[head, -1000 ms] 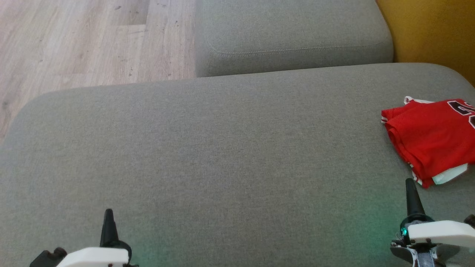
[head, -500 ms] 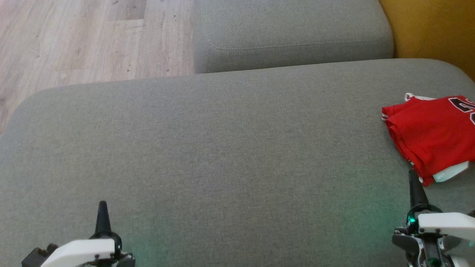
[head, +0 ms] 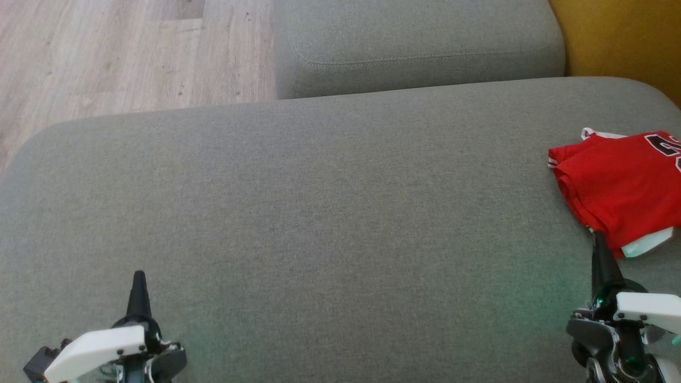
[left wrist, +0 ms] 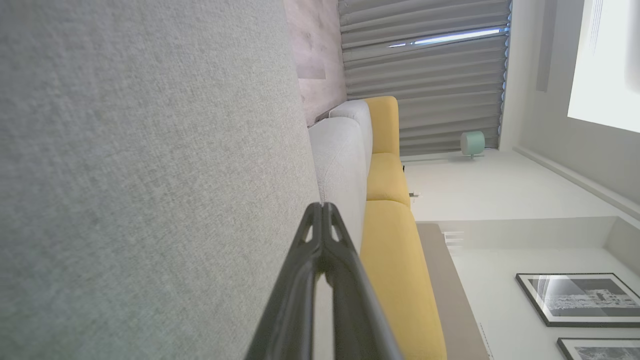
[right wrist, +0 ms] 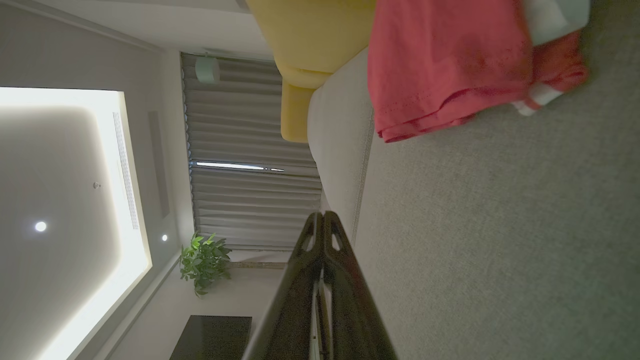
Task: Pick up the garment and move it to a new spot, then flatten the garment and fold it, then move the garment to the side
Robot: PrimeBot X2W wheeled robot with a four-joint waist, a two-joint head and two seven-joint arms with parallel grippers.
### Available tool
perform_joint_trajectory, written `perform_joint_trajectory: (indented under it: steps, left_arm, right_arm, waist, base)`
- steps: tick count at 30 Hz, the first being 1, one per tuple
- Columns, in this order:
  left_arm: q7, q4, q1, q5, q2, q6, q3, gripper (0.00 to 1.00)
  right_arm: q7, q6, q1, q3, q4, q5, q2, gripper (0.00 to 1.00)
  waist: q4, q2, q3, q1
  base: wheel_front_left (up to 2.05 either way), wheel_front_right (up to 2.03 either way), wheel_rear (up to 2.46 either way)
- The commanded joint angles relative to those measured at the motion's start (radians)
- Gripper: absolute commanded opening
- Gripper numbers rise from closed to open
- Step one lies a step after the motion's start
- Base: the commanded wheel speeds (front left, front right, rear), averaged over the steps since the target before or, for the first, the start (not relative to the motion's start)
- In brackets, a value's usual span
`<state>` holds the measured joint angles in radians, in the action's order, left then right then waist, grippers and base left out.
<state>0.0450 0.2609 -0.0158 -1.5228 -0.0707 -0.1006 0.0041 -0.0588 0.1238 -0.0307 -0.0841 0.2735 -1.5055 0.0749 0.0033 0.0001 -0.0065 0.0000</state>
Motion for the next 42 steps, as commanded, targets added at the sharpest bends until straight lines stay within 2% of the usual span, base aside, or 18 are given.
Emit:
perform_joint_trajectory:
  steps: [1, 9, 42]
  left_arm:
    - [0.012, -0.026, -0.063, -0.029, -0.010, -0.012, 0.045, 0.00]
    - [0.036, -0.018, -0.089, -0.120, -0.009, -0.030, 0.069, 0.00]
    - [0.047, -0.017, -0.090, -0.108, 0.001, -0.030, 0.083, 0.00]
  right_arm:
    - [-0.011, 0.006, -0.053, 0.010, -0.031, -0.033, -0.001, 0.00]
    - [-0.035, 0.007, -0.075, -0.005, -0.030, -0.124, -0.007, 0.00]
    - [-0.042, 0.007, -0.076, -0.014, -0.030, -0.116, -0.013, 0.00]
  waist:
    - [0.000, -0.0001, 0.001, 0.0000]
    - [-0.003, -0.0001, 0.010, 0.0000]
    - [-0.003, -0.0001, 0.010, 0.0000]
  base:
    - [0.00, 0.00, 0.00]
    - [0.00, 0.00, 0.00]
    - [0.00, 0.00, 0.00]
